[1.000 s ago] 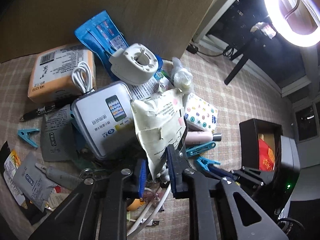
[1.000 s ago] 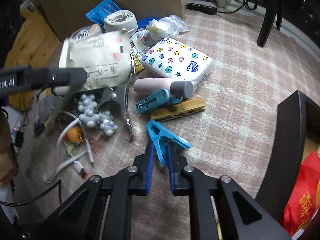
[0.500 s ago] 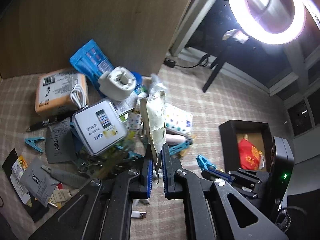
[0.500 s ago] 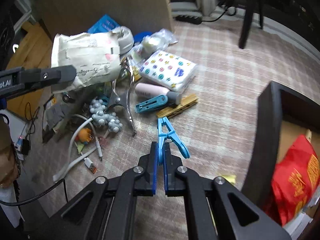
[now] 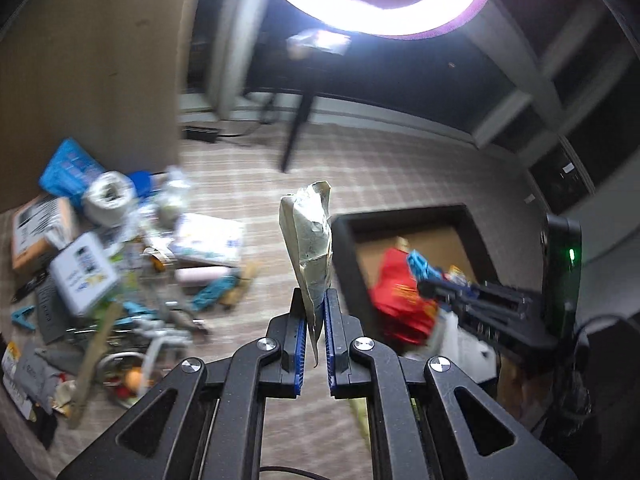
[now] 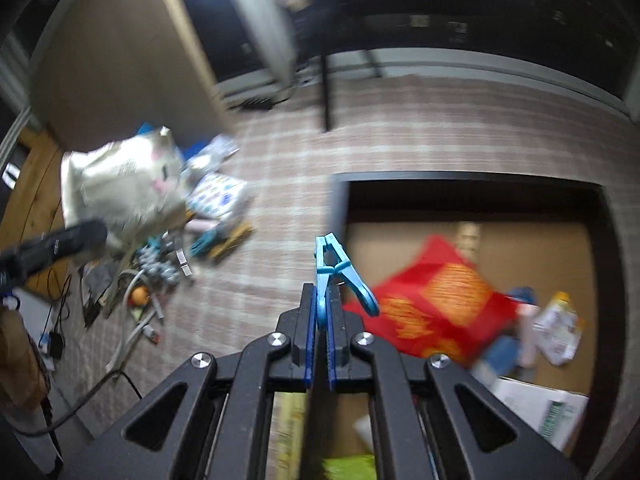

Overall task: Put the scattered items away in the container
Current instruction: 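Carry the paper packet and blue clothespin over the tray and open both grippers, then move both grippers back over the pile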

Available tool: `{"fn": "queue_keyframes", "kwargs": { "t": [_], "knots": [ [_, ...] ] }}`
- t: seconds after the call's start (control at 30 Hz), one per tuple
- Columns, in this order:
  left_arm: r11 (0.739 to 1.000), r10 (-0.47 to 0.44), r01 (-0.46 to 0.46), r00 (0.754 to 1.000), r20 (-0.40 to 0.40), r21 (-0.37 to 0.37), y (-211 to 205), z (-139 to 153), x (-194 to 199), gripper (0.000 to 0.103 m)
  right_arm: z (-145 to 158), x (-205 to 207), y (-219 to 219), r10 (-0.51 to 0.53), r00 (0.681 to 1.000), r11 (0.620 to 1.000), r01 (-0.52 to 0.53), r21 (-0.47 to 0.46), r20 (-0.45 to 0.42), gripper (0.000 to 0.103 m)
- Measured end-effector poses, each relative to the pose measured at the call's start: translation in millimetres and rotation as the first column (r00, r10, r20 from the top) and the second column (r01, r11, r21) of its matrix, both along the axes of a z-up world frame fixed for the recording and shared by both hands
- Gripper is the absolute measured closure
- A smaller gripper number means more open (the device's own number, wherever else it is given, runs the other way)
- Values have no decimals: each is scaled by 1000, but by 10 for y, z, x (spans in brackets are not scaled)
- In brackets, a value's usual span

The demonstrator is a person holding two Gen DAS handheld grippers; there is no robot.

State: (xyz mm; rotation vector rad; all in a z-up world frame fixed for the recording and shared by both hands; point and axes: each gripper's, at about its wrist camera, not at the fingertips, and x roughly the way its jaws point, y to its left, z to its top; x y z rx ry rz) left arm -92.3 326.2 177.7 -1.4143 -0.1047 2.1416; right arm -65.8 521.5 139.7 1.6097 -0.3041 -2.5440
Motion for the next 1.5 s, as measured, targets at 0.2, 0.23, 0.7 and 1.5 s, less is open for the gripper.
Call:
{"fn": "queue_keyframes", "kwargs": {
  "t": [0.2,0.23,0.7,1.5],
  "knots": [
    [990,-139,139,990,-6,8,664,80,284,96,125,185,657,-129,992,991,129,21,-7,98],
    [987,-160,160,987,-7,8,762,92,326,96,138,222,753,-148,989,989,148,21,-8,98],
    [959,-285,285,959,-8,-6,1477,113,710,40,212,686,1540,-328,944,943,328,53,-13,62],
    [964,181,-173,983,20,-203,-1162,-628,361,70,37,218,-94,1,1000,998,0,-66,24,63]
  ]
}}
